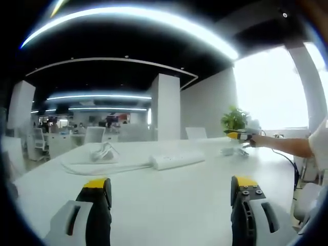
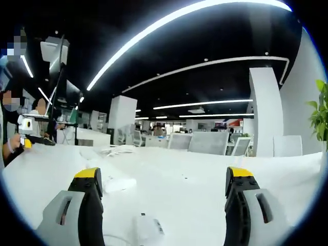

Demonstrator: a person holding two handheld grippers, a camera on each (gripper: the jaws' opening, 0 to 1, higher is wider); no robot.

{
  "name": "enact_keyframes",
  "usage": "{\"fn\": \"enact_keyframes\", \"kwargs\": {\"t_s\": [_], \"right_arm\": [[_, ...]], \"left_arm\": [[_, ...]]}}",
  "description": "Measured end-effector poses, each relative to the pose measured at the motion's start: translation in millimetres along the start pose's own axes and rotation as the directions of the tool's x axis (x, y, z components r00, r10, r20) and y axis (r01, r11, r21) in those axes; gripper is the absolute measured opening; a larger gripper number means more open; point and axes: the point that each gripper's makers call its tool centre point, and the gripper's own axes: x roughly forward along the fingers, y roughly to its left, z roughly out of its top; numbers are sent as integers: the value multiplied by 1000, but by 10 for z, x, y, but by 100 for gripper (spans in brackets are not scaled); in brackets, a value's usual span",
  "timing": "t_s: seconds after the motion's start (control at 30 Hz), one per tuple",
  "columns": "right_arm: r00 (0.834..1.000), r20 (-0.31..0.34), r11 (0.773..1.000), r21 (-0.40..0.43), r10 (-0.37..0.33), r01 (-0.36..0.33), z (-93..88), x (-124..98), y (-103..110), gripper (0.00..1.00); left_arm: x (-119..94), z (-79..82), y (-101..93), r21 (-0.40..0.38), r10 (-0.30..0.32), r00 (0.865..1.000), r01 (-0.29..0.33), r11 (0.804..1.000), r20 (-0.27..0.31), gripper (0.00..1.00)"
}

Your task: Straighten the power strip on the desk, plug the charger into it

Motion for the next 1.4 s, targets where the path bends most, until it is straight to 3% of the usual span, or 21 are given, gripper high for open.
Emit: {"fn": "enact_keyframes", "kwargs": {"t_s": [0.4,0.63,1.4], "right_arm": [[1000,-25,999,38,-5,6,-170,-3,-37,100],[997,-67,998,56,26,-22,-272,-35,12,100],[980,-197,999,48,33,-24,-498,-106,14,95]], "left_arm": [[-11,5,7,0,0,1000,0,1000,1,99],[-22,3,9,-2,0,1000,0,1000,4,99],[-24,-22,-29,-15,-9,1000,9,1000,4,99]]}}
